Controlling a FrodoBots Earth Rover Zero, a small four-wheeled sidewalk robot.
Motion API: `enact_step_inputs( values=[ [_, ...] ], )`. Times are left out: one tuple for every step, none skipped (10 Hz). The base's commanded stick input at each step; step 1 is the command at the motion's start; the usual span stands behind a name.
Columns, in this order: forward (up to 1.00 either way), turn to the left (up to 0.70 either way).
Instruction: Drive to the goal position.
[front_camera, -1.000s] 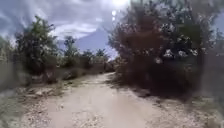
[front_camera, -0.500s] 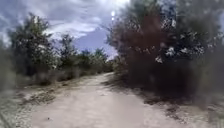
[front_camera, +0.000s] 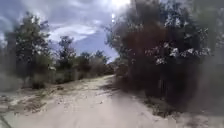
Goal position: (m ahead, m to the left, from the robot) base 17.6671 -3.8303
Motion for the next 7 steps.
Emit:
enact_step_inputs(
  values=[
    [0.70,0.00],
    [0.70,0.00],
    [0.70,0.00],
    [0.70,0.00],
    [0.70,0.00],
    [0.70,0.00],
    [0.70,0.00]
  ],
)
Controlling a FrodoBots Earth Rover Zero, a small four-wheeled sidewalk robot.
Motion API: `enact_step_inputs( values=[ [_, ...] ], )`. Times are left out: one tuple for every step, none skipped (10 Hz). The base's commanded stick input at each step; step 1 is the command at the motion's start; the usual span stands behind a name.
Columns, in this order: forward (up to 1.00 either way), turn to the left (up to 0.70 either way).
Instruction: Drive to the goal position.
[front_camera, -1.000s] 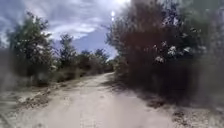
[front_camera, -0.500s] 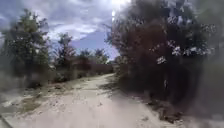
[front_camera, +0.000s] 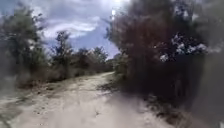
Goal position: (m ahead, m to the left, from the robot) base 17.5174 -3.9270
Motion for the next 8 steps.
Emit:
enact_step_inputs(
  values=[
    [0.70,0.00],
    [0.70,0.00],
    [0.70,0.00],
    [0.70,0.00],
    [0.70,0.00],
    [0.70,0.00],
    [0.70,0.00],
    [0.70,0.00]
  ],
)
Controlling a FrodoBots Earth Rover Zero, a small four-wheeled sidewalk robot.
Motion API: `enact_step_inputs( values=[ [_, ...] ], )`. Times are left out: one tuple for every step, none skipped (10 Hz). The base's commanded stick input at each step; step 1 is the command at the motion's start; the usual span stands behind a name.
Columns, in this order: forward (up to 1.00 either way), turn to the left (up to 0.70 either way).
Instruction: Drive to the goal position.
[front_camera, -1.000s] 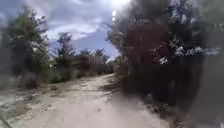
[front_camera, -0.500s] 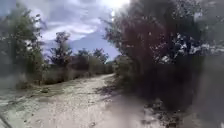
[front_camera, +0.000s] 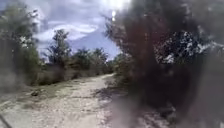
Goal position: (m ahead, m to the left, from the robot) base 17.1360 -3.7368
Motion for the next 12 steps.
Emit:
enact_step_inputs(
  values=[
    [0.70,0.00],
    [0.70,0.00],
    [0.70,0.00],
    [0.70,0.00],
    [0.70,0.00],
    [0.70,0.00],
    [0.70,0.00],
    [0.70,0.00],
    [0.70,0.00],
    [0.70,0.00],
    [0.70,0.00],
    [0.70,0.00]
  ],
)
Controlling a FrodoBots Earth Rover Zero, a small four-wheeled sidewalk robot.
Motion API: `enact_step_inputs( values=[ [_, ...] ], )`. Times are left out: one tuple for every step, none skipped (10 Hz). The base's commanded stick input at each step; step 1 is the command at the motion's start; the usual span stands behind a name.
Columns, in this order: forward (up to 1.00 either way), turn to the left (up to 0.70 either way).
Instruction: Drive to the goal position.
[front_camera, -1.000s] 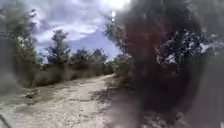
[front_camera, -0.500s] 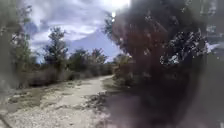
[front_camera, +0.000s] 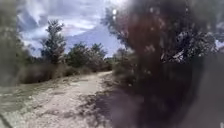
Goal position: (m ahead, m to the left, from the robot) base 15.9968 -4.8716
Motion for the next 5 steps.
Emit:
enact_step_inputs(
  values=[
    [0.70,0.00],
    [0.70,0.00],
    [0.70,0.00],
    [0.70,0.00],
    [0.70,0.00]
  ],
)
